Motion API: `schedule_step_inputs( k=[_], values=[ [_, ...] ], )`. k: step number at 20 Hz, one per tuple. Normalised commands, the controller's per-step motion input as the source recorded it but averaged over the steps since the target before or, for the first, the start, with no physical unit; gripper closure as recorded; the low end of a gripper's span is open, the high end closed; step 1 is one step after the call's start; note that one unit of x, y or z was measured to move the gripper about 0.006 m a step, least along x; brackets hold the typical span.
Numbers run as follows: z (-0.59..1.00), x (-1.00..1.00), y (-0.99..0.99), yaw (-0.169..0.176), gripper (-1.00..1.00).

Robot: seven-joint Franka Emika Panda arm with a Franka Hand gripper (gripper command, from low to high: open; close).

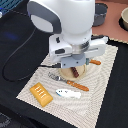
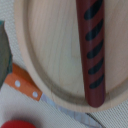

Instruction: Interact with the objects in diverse but meaningful ways.

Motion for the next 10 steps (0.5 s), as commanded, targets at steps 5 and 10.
schedule_step_inputs(
  k=[5,10],
  values=[
    [-0.28,0.00,0.21,-0.020,-1.00],
    [-0.22,0.00,0.22,-0.017,1.00]
  ],
)
